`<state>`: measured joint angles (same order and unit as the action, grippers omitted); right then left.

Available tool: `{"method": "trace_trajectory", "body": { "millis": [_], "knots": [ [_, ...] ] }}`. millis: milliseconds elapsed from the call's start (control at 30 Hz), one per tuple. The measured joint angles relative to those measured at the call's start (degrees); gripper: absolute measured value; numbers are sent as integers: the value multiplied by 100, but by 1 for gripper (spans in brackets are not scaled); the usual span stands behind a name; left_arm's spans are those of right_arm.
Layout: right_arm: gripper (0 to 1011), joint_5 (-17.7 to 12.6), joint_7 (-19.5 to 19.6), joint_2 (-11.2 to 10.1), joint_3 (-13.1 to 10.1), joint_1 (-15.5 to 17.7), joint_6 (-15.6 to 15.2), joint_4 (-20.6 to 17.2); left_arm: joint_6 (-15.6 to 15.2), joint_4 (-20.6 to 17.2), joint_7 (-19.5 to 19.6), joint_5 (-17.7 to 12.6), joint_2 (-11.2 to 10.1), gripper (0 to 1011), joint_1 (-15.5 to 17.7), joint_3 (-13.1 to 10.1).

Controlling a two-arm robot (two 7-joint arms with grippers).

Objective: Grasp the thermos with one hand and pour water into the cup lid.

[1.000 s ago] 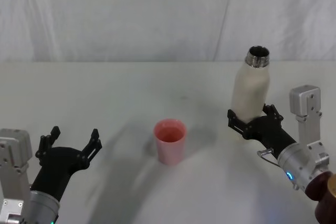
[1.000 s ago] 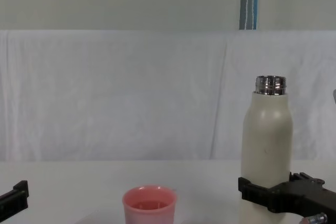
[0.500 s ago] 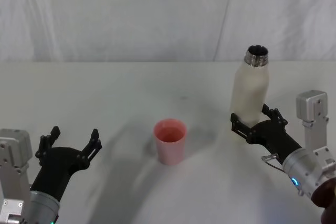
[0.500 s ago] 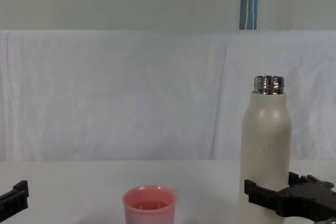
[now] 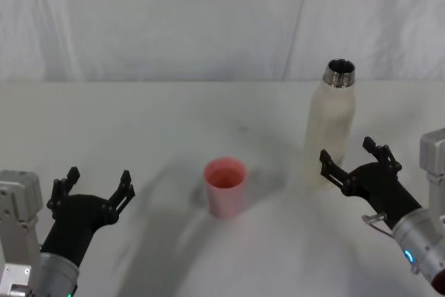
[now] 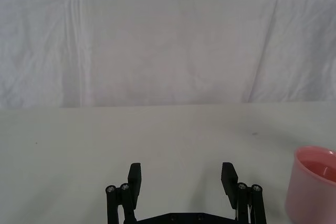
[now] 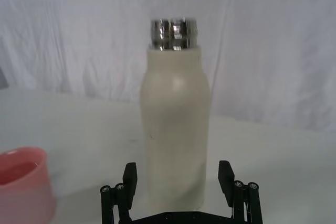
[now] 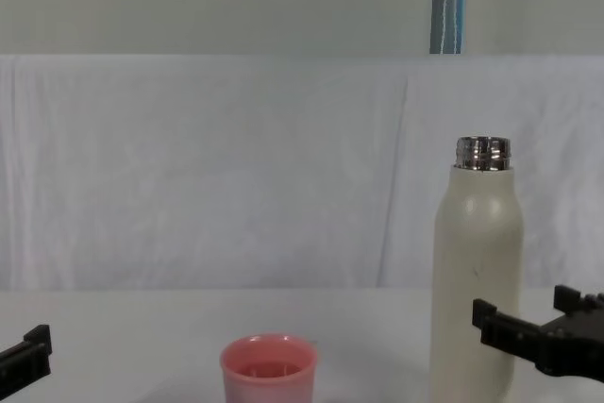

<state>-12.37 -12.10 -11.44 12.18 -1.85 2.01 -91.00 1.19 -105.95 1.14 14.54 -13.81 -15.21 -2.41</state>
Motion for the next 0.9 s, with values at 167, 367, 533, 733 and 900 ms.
{"method": "trace_trajectory", "body": {
  "millis": [167, 367, 533, 733, 900],
  "knots": [
    [1000, 83, 77, 40, -18, 268, 303, -275, 0, 0, 0, 0, 0, 1001, 0, 0],
    [1000, 214, 86, 106, 64, 555, 608, -508, 0, 0, 0, 0, 0, 1001, 0, 0],
    [1000, 308, 41, 142, 170, 720, 669, -590, 0, 0, 0, 0, 0, 1001, 0, 0],
    [1000, 332, 30, 152, 191, 747, 674, -599, 0, 0, 0, 0, 0, 1001, 0, 0],
    [1000, 330, 31, 150, 186, 739, 677, -599, 0, 0, 0, 0, 0, 1001, 0, 0]
  ]
}}
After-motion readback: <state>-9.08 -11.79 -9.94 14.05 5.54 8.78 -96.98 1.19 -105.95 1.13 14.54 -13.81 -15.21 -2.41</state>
